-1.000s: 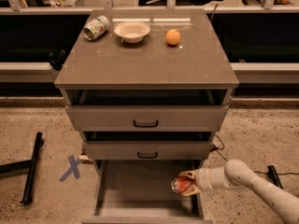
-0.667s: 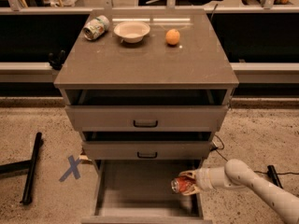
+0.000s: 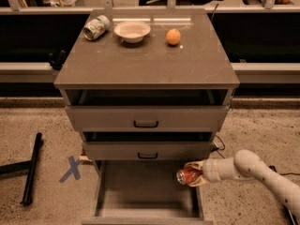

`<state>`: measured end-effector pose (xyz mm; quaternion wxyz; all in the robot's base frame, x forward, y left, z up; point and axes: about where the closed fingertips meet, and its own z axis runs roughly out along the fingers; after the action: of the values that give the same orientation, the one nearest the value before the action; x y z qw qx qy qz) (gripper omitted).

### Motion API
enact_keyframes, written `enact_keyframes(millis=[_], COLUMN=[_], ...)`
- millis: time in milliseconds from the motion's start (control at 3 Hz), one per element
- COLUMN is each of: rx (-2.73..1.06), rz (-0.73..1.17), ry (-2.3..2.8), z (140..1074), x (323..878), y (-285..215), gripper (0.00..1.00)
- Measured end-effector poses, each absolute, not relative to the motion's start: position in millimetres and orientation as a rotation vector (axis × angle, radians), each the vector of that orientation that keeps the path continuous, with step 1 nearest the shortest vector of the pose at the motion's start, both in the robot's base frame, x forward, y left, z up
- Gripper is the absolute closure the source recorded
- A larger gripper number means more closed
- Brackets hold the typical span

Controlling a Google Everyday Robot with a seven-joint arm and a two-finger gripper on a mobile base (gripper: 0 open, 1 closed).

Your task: Pick coke can from bottom drawer and place on counter

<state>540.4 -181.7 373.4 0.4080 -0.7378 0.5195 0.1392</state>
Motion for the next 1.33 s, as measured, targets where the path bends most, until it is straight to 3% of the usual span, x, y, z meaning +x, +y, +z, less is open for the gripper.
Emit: enact_keyframes(millis=[1000,1333], rx=[-2.041,-2.041], rz=[-0.065,-0.065], ry=[1.044,1.043], z=[564,564], x=[568,568], y=[-210,-210], gripper=[1.00,1.00])
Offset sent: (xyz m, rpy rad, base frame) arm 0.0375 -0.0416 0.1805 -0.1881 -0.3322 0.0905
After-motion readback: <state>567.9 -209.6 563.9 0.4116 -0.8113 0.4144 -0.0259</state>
